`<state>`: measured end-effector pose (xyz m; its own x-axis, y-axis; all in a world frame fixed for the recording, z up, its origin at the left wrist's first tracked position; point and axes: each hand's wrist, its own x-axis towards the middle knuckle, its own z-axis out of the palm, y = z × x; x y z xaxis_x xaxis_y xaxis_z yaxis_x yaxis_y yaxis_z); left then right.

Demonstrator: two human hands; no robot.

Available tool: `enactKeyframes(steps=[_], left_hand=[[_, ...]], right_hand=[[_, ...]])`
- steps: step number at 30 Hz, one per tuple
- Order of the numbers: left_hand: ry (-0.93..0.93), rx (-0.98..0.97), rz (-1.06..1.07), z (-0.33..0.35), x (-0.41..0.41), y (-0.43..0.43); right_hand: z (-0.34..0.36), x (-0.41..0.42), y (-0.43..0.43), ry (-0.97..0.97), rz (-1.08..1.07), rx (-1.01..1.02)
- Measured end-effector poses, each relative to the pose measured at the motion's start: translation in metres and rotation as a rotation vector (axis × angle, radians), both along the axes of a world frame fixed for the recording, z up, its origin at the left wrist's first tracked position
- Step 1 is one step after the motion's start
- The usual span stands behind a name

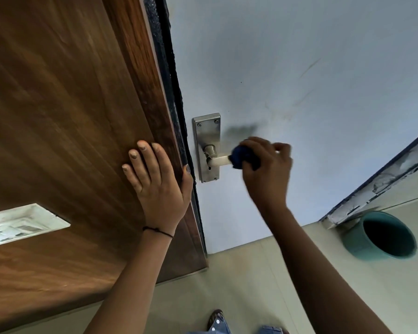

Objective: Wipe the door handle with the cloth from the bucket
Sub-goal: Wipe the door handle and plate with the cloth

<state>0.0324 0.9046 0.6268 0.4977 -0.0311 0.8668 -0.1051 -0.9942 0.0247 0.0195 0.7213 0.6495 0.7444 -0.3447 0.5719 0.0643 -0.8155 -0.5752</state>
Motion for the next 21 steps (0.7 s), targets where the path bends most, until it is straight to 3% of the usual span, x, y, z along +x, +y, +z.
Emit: enactKeyframes(steps=[2, 8, 11, 16, 21], left_hand=[[0.0, -0.004, 0.0, 0.0, 0.0, -0.001], [-0.005, -0.002, -0.025, 0.001, 0.001, -0.001], [-0.004, -0.002, -0.018, 0.002, 0.001, -0.001], [0.024, -0.014, -0.006, 0.003, -0.001, 0.0], [0.089, -0.099, -0.02, 0.01, -0.008, -0.011]], right_hand=[[-0.005, 0.0, -0.012, 0.04, -0.025, 0.211], [-0.009, -0.003, -0.005, 0.068, 0.01, 1.212], [-0.012, -0.005, 0.014, 0.129, 0.219, 1.636], [-0.014, -0.008, 0.041, 0.235, 0.51, 1.967], [-0.01, -0.022, 0.018, 0.319, 0.667, 2.119]])
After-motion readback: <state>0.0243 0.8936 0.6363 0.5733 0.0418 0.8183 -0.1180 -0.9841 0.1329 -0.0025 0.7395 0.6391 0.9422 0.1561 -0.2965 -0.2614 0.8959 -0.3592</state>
